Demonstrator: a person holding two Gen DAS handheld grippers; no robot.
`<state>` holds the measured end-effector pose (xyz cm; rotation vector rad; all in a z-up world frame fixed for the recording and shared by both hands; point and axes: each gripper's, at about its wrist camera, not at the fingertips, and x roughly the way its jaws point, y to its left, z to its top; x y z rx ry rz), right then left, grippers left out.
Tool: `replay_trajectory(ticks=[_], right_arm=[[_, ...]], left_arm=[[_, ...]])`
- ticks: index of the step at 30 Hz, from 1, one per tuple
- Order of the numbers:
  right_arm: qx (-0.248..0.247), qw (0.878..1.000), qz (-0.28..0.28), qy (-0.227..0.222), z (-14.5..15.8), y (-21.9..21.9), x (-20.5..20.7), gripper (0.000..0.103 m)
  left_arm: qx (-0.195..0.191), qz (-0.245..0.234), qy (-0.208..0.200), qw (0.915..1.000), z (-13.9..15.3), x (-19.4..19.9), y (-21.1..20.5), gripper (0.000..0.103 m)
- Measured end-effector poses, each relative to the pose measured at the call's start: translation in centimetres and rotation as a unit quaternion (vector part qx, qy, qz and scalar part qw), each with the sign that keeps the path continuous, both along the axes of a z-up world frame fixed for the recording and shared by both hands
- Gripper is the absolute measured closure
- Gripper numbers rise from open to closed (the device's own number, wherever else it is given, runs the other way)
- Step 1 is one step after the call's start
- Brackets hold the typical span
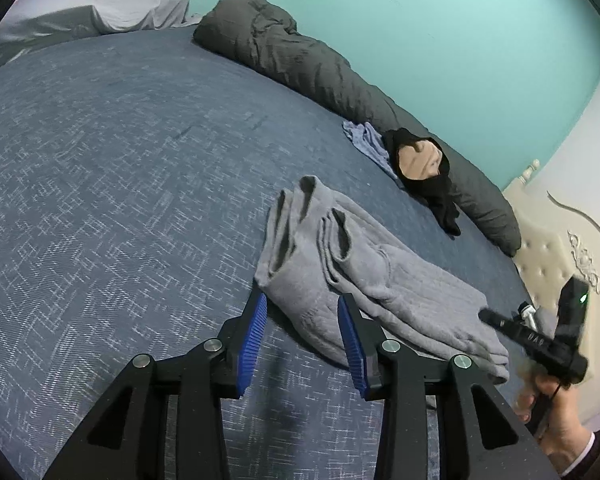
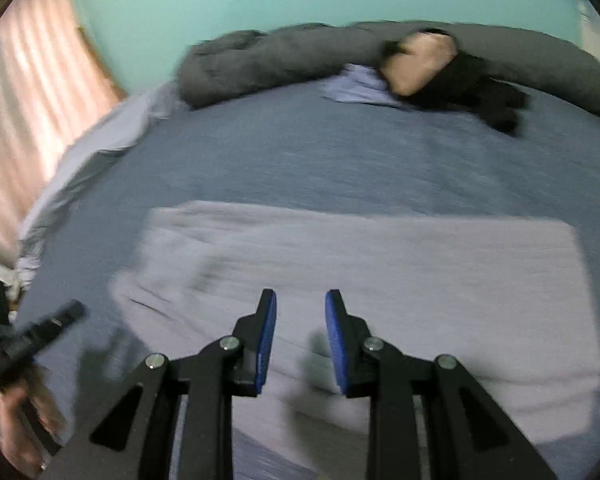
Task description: Fold clothes
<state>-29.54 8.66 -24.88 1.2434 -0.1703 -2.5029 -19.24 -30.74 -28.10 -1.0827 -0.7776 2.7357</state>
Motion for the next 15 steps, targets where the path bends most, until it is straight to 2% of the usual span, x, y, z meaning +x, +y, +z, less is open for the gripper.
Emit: replay_trajectory(ticks=[3,5,10,13,15], right_arm=[[0.009,0.999,-0.046,-0.021,-2.1,4.0,0.2,0.077],[0.012,0.998,-0.057,-0.034,-3.9,5.0,0.8,0.079],[0.018,0.997,-0.058,-0.050,-6.9,4.2,1.4,0.079],[0.010,0.997,-0.060,-0.054,-6.5,4.5,1.3,0.080],[0.000,0.997,-0.069,-0.028,-4.9,5.5,2.1,0.080]], left_arm=[[-0.007,-0.011,0.000,0.9999,0.1,-0.4,1.0,0.062],[-0.010,-0.021,-0.002,0.9997,0.1,-0.7,1.5,0.062],[-0.015,-0.038,-0.008,0.9991,-0.3,-1.3,2.5,0.062],[-0.016,-0.041,-0.010,0.9990,-0.6,-1.4,2.7,0.062],[-0.015,-0.042,-0.009,0.9990,-0.6,-1.4,2.7,0.062]])
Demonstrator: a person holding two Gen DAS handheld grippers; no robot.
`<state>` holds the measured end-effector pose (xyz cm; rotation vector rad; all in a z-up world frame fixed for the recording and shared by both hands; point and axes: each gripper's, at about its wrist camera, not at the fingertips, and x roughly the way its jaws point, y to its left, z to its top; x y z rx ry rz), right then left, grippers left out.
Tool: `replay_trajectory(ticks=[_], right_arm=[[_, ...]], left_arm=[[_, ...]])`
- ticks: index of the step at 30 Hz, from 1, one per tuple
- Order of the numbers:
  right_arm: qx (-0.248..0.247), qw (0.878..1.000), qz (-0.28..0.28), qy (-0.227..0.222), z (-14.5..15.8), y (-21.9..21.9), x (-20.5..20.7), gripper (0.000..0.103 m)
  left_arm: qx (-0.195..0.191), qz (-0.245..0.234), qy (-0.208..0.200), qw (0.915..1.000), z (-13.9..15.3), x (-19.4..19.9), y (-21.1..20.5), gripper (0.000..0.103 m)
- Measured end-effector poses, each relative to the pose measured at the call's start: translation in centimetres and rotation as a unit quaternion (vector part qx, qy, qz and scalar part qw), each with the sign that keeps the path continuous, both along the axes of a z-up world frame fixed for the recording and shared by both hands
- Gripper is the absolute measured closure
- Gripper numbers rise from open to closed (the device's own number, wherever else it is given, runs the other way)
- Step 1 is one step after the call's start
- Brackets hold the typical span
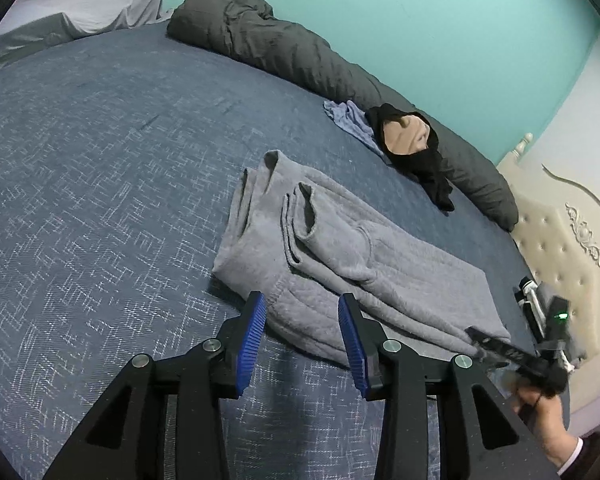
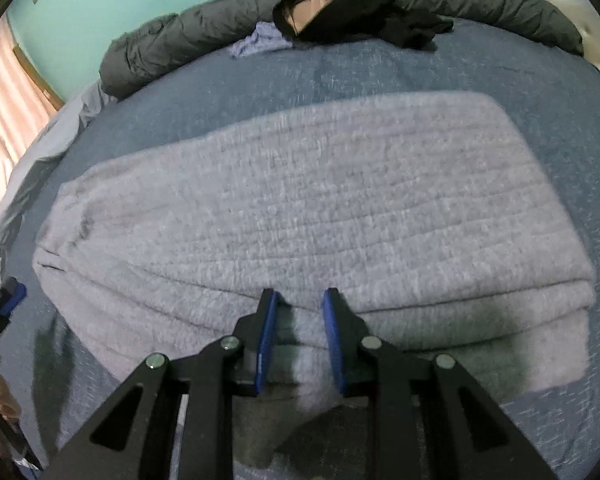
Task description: Fold clothes
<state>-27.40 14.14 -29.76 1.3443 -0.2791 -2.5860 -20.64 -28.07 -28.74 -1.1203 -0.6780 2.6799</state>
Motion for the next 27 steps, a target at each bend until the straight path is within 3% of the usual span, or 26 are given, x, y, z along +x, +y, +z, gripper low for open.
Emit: replay_trajectory(ticks=[3,8,11,15,19,27], right_arm=[[0.019,0.999,-0.031,0.032,1.4,1.8,1.2,0.080],[0.009,0.997,-0.068,-0.024,-1.8,5.1,1.1,0.083],[0.009,0.998,-0.066,-0.018,-1.6,5.1,1.5,0.083],[-0.008,0.998,-0.056,0.021,0.6,4.0,2.4,0.083],[-0.017,0.999,-0.014,0.026,1.3,1.7,2.1,0.083],[0.015,0.999,0.031,0.000,-2.5,-3.5,1.4,0.082]], left_arm=[[0.000,-0.001,0.001,1.0000,0.0,0.0,0.1,0.062],[0.000,-0.001,0.000,1.0000,-0.1,0.1,0.0,0.062],[0.002,0.000,0.001,1.0000,0.0,0.1,-0.2,0.062],[0.004,0.000,0.000,1.0000,-0.1,-0.1,-0.2,0.062],[0.004,-0.001,0.001,1.0000,-0.1,0.0,-0.3,0.061],[0.007,0.002,0.001,1.0000,-0.2,0.0,-0.8,0.060]])
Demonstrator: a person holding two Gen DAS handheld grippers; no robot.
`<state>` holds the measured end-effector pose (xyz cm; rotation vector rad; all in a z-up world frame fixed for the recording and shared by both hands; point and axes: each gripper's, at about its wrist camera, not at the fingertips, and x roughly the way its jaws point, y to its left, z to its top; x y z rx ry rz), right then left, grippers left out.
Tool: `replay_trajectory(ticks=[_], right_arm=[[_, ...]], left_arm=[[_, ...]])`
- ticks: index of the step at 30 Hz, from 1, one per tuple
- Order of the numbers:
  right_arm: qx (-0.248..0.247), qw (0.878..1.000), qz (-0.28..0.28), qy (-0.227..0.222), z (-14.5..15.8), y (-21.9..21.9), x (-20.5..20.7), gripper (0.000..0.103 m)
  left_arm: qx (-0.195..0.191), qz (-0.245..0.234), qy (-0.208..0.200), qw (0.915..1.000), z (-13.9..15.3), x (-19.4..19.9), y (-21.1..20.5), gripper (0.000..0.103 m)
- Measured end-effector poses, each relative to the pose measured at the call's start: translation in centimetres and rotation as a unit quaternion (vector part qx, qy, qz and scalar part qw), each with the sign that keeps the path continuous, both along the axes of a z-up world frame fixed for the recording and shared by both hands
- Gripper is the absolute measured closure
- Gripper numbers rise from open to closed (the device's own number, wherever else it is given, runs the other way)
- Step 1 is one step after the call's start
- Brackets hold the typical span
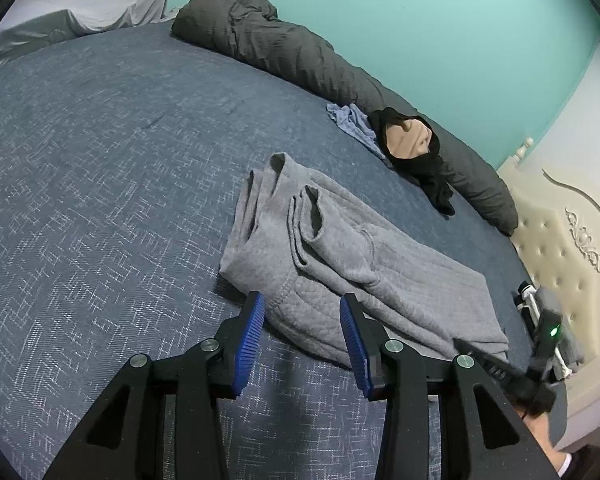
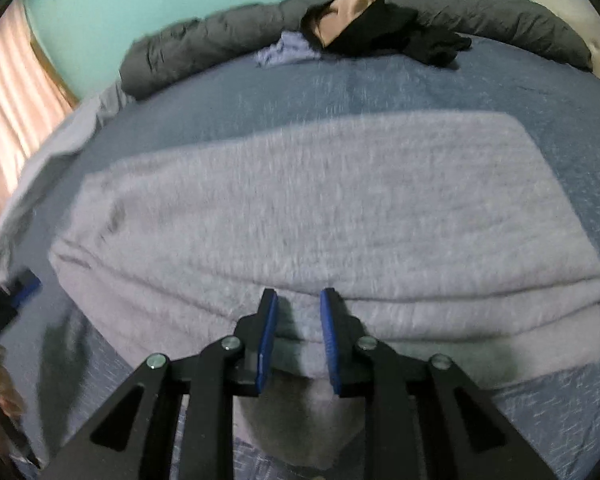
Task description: Fold clothes
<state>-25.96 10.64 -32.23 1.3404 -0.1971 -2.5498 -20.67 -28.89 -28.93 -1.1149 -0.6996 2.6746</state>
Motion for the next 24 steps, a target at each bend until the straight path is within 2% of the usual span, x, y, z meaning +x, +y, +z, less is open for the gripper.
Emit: replay_trajectory(ticks=[4,10,13,16,19,24], right_arm=[[0.022,1.000,0.015,0.004,0.2,-0.5,0.5,0.082],[0.000,0.999,0.011,0.040,2.7,-0.7,0.3,0.084],[0.003,0.999,0.021,0.029,1.8,-1.8,-0.5,0.087],[0.011,1.000,0.019,-0.004,-0.2,-2.6,-0.6,0.091],[0.033,0.999,0.015,0.003,-1.8,-3.4,-0.1,0.092],[0.048,0.999,0.017,-0.004,-2.4,-4.2,-0.3,0.093]], left_arm=[[0.002,-0.003,0.001,1.0000,0.0,0.0,-0.2,0.060],[0.001,-0.002,0.000,1.0000,0.0,0.1,-0.2,0.059],[0.001,-0.002,-0.002,1.0000,-0.2,0.1,-0.3,0.059],[0.007,-0.002,-0.007,1.0000,-0.5,-0.1,-0.3,0.056],[0.011,-0.002,-0.011,0.9999,-0.7,-0.3,-0.2,0.054],[0.009,-0.005,-0.012,0.9999,-0.7,-0.3,0.3,0.054]])
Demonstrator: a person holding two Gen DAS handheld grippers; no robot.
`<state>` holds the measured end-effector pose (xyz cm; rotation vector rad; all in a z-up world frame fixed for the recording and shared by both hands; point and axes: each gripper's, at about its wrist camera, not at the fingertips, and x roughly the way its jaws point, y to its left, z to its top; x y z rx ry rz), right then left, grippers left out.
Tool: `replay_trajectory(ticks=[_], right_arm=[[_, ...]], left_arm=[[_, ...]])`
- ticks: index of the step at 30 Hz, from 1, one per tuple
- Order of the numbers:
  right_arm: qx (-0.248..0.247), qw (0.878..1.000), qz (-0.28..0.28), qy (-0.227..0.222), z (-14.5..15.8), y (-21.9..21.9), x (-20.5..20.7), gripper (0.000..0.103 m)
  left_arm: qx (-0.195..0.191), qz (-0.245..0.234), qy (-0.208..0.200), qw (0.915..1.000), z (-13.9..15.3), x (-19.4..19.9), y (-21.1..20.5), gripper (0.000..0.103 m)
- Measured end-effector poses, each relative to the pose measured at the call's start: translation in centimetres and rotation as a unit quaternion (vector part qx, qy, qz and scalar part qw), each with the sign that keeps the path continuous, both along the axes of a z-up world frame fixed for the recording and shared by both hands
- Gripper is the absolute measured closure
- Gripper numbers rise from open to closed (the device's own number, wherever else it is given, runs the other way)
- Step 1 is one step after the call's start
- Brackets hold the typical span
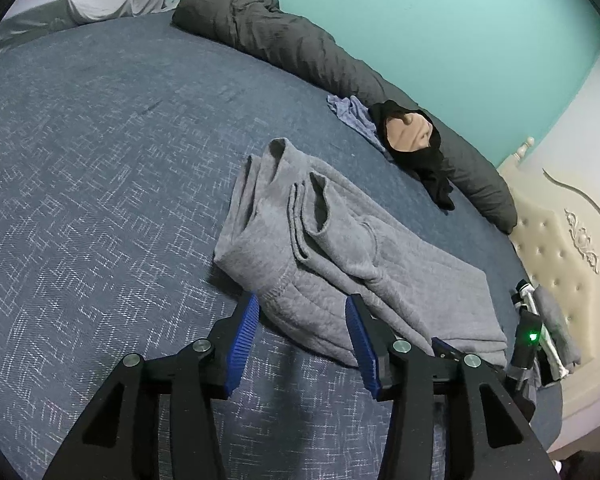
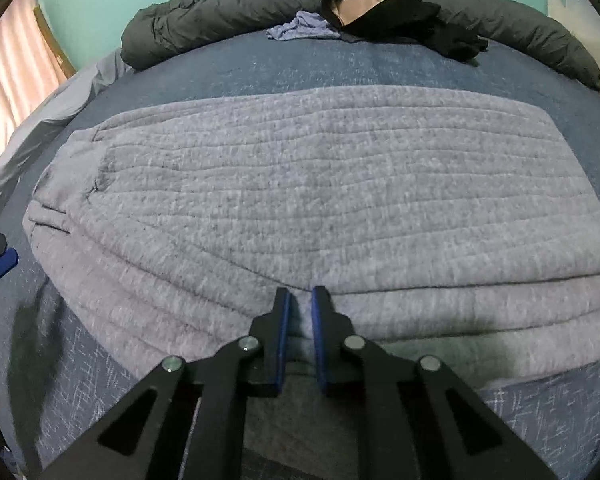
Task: Fold clothes
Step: 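Close the left gripper on the bundle edge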
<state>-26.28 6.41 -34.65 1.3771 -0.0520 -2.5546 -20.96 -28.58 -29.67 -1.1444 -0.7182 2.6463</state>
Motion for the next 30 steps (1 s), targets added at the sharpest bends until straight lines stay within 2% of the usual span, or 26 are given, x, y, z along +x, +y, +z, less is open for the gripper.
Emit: replay_trajectory(ticks=[2,5,10,14,16,19,23,27,30], right_arm=[[0.010,1.000,0.010,0.001,-0.1,-0.3,-0.1,0.093],[-0.007,1.000,0.013,-0.011,0.0,0.3,-0.6,0.093],[-0.040,0.999,0.018,-0.002,1.6,1.5,-0.9,0.093],[-0.091,0.995,0.008,0.035,3.8,4.6,0.9,0.091],[-0.106,0.993,-0.002,0.056,4.6,6.8,2.5,0.089],[-0.108,0.992,-0.023,0.064,4.6,10.3,4.7,0.076],[-0.084,0.994,-0.071,0.031,2.7,15.1,6.4,0.071],[-0.082,0.989,-0.125,0.018,1.7,19.3,7.5,0.059],[-0.097,0.983,-0.152,0.018,1.3,21.8,8.1,0.057]], left_arm=[[0.004,0.005,0.002,1.0000,0.0,0.0,0.0,0.054],[0.027,0.017,-0.009,0.9995,-0.6,0.0,-0.5,0.049],[0.051,0.029,-0.034,0.9977,-1.9,-0.3,-1.0,0.035],[0.080,0.033,-0.037,0.9955,-2.5,-0.4,-0.8,0.022],[0.082,0.038,-0.038,0.9951,-2.6,-0.7,-0.5,0.021],[0.082,0.044,-0.038,0.9949,-2.7,-1.5,0.3,0.021],[0.077,0.061,-0.032,0.9946,-2.6,-2.6,0.9,0.021],[0.095,0.082,-0.038,0.9913,-2.9,-3.4,1.2,0.020],[0.096,0.094,-0.039,0.9902,-3.0,-3.8,1.4,0.020]])
